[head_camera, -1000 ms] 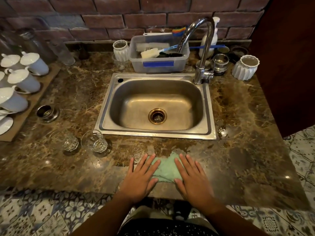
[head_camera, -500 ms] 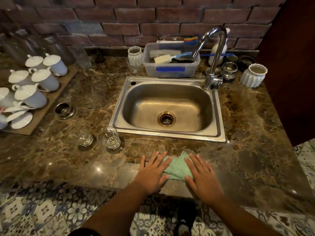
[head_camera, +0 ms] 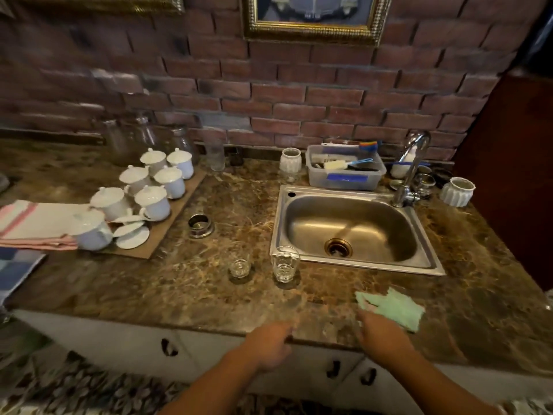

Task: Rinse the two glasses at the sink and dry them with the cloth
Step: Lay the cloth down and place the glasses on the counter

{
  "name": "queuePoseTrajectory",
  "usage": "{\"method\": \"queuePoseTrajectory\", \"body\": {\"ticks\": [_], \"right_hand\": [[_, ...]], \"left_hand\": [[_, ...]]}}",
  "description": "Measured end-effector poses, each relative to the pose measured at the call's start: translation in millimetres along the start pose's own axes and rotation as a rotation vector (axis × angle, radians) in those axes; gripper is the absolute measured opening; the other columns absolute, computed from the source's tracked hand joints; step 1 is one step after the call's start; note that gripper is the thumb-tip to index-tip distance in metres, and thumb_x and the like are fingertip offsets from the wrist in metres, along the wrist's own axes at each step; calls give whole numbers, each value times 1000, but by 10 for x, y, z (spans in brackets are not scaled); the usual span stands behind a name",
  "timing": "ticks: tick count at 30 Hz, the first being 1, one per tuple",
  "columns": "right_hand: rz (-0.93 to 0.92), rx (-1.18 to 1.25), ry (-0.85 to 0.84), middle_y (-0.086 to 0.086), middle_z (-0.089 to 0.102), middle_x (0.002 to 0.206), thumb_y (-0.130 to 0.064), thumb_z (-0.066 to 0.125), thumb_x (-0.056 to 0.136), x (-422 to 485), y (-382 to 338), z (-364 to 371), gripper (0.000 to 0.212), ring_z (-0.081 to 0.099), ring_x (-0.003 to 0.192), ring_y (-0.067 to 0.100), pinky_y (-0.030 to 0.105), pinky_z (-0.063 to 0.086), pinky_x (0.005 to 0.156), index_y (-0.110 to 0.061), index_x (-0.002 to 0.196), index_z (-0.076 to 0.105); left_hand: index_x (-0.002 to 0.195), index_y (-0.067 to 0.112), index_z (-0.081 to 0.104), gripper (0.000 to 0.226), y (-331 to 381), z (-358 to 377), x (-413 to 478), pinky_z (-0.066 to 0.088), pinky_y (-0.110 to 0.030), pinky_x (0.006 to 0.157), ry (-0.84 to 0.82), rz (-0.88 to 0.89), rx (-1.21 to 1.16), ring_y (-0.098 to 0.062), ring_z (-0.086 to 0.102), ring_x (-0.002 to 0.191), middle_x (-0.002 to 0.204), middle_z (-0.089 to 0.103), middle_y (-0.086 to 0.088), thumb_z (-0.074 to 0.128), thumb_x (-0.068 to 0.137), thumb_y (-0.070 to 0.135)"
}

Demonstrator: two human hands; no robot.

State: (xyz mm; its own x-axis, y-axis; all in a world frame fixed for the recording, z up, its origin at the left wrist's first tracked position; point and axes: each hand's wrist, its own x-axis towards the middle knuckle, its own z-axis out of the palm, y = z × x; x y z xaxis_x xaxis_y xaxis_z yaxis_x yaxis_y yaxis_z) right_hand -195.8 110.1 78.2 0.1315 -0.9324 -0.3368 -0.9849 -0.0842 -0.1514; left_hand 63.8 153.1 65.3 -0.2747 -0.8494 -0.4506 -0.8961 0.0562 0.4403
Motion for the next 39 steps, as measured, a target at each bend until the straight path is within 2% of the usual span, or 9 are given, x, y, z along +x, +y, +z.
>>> {"method": "queuePoseTrajectory", "body": {"ticks": [6, 12, 19, 21, 25, 28, 31, 35, 39], "right_hand": [[-80, 49, -86, 3, 69, 104, -38, 48, 92, -72, -771, -111, 27, 65, 95, 18, 29, 51, 78, -22, 104, 67], [-176, 76, -24, 5, 70, 108, -33, 50, 91, 241, -1078, -538, 26, 65, 96, 22, 31, 49, 75, -19, 107, 66], [-266, 185, 88, 4, 70, 110, -33, 49, 85, 704, -1151, -841, 28, 65, 100, 24, 34, 53, 78, -21, 105, 64], [-285, 180, 86, 5, 66, 115, -34, 50, 85, 821, -1127, -839, 30, 63, 105, 24, 38, 54, 85, -20, 110, 61], [-320, 193, 102, 4, 51, 129, -37, 59, 89, 1006, -1145, -835, 49, 53, 118, 22, 33, 49, 97, -21, 134, 47], [-310, 204, 93, 6, 43, 141, -42, 66, 86, 1108, -1243, -820, 70, 47, 127, 23, 35, 47, 104, -24, 145, 35], [-285, 204, 41, 7, 29, 155, -43, 71, 83, 1192, -1389, -810, 86, 35, 141, 28, 39, 40, 113, -28, 153, 22], [-243, 173, -27, 10, 11, 164, -46, 71, 82, 1280, -1584, -793, 95, 19, 149, 34, 44, 31, 118, -32, 156, 13], [-215, 161, -67, 11, 10, 164, -53, 68, 82, 1338, -1757, -694, 95, 16, 150, 34, 44, 30, 119, -32, 157, 13]], "left_hand": [[143, 17, 51, 46, -425, -384, -346, 45, -33, 99, 162, -105, -32, -28, 59, 123, 132, 64, -11, 53, 100, 30], [119, 15, 64, 28, -475, -872, -199, 50, -34, 86, 286, -152, 33, -26, 66, 106, 114, 71, -9, 52, 97, 26], [110, 19, 67, 22, -438, -1286, 184, 47, -31, 83, 401, -150, 139, -21, 63, 104, 111, 69, -4, 54, 98, 33], [111, 20, 66, 22, -457, -1370, 283, 44, -29, 83, 438, -137, 156, -18, 62, 105, 114, 66, -2, 54, 98, 33], [126, 23, 59, 31, -550, -1454, 438, 44, -28, 94, 489, -129, 173, -17, 52, 118, 124, 52, 1, 56, 98, 37], [140, 24, 48, 50, -630, -1473, 506, 42, -33, 107, 441, -151, 223, -24, 42, 132, 141, 42, -4, 59, 94, 39], [157, 29, 25, 75, -727, -1520, 570, 30, -45, 121, 291, -189, 262, -34, 18, 151, 166, 14, -12, 63, 93, 41], [159, 40, 5, 91, -892, -1535, 678, 17, -55, 124, 147, -186, 249, -40, -5, 155, 170, -9, -10, 66, 92, 39], [159, 42, 2, 93, -1037, -1541, 751, 23, -56, 122, 93, -130, 253, -41, -2, 155, 170, -8, -11, 66, 92, 33]]}}
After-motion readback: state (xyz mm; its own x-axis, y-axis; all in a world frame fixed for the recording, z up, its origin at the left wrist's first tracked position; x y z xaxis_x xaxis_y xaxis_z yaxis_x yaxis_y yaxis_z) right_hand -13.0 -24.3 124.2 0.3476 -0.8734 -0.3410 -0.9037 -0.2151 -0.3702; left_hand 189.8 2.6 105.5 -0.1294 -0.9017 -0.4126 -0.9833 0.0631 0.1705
